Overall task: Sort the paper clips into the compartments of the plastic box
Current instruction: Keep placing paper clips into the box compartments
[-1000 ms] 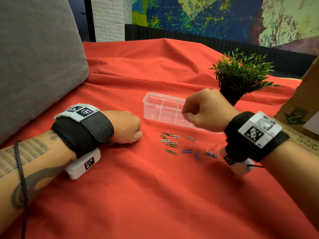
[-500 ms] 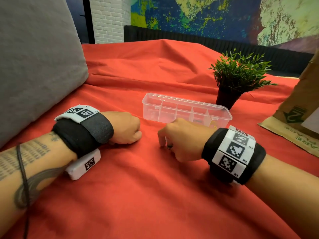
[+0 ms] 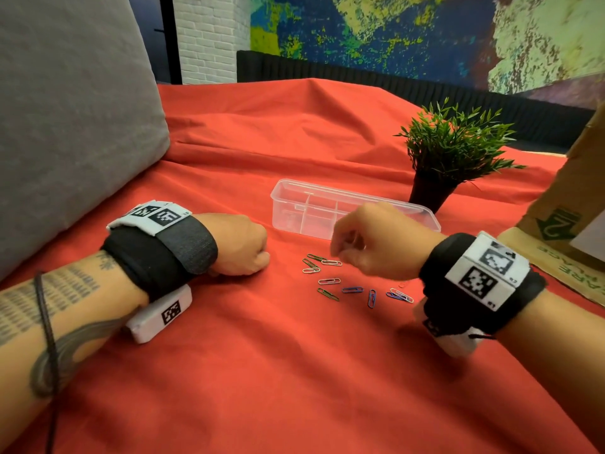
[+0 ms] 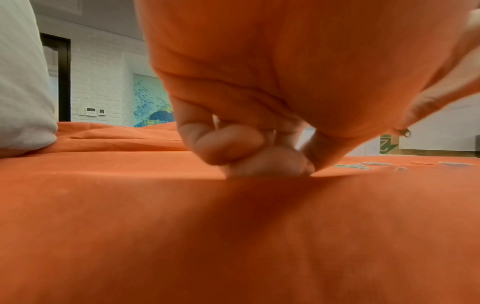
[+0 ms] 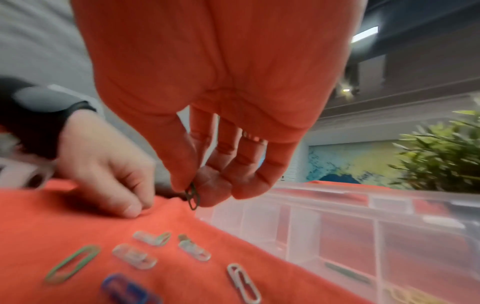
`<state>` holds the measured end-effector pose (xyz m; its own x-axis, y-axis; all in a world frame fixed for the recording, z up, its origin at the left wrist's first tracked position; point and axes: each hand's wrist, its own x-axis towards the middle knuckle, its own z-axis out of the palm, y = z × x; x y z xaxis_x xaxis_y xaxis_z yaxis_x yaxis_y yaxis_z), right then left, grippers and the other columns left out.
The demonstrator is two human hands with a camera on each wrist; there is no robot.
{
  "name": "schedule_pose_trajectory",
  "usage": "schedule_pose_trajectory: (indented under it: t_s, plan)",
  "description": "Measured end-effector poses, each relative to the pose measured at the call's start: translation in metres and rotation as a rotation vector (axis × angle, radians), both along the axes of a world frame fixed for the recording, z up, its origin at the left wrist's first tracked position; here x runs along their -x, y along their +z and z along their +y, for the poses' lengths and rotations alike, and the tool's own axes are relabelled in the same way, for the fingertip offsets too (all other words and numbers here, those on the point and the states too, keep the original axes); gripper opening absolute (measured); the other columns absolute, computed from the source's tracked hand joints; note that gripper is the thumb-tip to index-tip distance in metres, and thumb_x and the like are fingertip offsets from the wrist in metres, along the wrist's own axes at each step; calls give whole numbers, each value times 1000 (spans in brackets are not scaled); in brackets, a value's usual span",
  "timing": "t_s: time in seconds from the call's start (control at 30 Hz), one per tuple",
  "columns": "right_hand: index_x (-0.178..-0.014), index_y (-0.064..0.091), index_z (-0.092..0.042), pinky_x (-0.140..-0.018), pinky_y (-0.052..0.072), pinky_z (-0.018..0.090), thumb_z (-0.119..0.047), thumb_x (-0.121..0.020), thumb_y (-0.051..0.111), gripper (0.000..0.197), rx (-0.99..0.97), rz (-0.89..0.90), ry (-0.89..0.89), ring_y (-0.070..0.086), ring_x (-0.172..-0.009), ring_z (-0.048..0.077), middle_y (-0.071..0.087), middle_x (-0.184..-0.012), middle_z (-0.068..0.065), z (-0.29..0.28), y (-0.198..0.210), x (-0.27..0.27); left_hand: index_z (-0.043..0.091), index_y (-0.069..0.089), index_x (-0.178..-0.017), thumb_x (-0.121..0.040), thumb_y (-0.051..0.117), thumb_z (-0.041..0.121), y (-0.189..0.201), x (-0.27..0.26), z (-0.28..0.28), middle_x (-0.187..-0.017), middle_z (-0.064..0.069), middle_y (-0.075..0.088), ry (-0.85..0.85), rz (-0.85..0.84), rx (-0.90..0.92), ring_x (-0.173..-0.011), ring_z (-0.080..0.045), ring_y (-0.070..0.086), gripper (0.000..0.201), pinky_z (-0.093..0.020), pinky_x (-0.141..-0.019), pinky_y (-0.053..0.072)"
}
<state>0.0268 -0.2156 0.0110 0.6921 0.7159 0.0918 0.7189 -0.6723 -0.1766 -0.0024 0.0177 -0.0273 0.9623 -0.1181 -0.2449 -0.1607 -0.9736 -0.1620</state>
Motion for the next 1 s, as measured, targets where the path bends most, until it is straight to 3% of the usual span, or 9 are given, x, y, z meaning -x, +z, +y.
schedule_pose_trajectory:
  t_s: [0.17, 0.27, 0.37, 0.47, 0.57, 0.67, 0.77, 0.9, 1.0]
  plan:
    - [-76, 81, -22, -70, 55, 24, -12, -75, 80, 10, -304, -29, -189, 67, -58, 6, 73, -60, -7, -26, 21, -39, 11, 65, -79, -103, 40, 38, 1, -1, 0, -62, -5, 66, 6, 17, 22, -79, -37, 77, 45, -41, -82, 64]
    - [-77, 82, -21, -71, 53, 24, -13, -75, 80, 8, -363, -109, -305, 70, -66, 13, 74, -64, -4, -36, 23, -55, 12, 62, -75, -103, 41, 38, -1, -3, 1, -65, -5, 64, 2, -2, 18, -77, -36, 72, 44, -40, -82, 62]
    - [-78, 81, -20, -73, 44, 20, -11, -77, 76, 10, -349, -186, -379, 66, -72, 15, 72, -68, -4, -39, 20, -67, 11, 60, -73, -102, 39, 38, -3, -3, 2, -78, -14, 76, -1, -6, 12, -81, -38, 74, 45, -40, -83, 63]
    - [-74, 79, -26, -78, 50, 24, -14, -77, 73, 14, -349, -201, -425, 68, -81, 19, 75, -74, -2, -40, 13, -78, 10, 62, -77, -103, 39, 37, -3, -2, 2, -90, -18, 80, -4, -5, 0, -84, -39, 74, 43, -36, -81, 60]
    - [-65, 73, -32, -82, 54, 29, -15, -77, 73, 20, -298, -177, -444, 68, -84, 22, 75, -75, 0, -40, 7, -84, 11, 62, -80, -104, 40, 35, -2, -1, -1, -90, -16, 76, 0, -7, 1, -80, -36, 64, 41, -32, -75, 51]
    - [-64, 70, -32, -81, 56, 30, -17, -77, 72, 20, -242, -155, -430, 69, -81, 21, 73, -74, -2, -39, 5, -82, 11, 62, -78, -104, 40, 35, -2, -2, -1, -81, -13, 73, 11, -3, 11, -80, -36, 67, 42, -33, -78, 55]
    - [-72, 76, -25, -80, 57, 30, -16, -77, 69, 13, -296, -209, -385, 69, -75, 20, 71, -68, -5, -35, 8, -73, 11, 63, -77, -102, 39, 38, -3, -3, 2, -86, -16, 78, 11, 6, 11, -83, -38, 75, 44, -39, -83, 62]
    - [-75, 78, -19, -69, 54, 27, -16, -76, 69, 10, -376, -259, -233, 66, -65, 20, 68, -63, -5, -18, 11, -42, 8, 66, -79, -100, 38, 39, -5, -5, 4, -84, -17, 79, 6, 12, 7, -80, -40, 77, 46, -43, -82, 64]
    - [-75, 77, -20, -68, 52, 28, -15, -75, 66, 12, -265, -240, -67, 64, -64, 17, 66, -61, -7, 3, 8, -15, 6, 68, -82, -101, 38, 39, -6, -5, 4, -86, -18, 79, -4, 2, 0, -82, -41, 77, 47, -42, -82, 64]
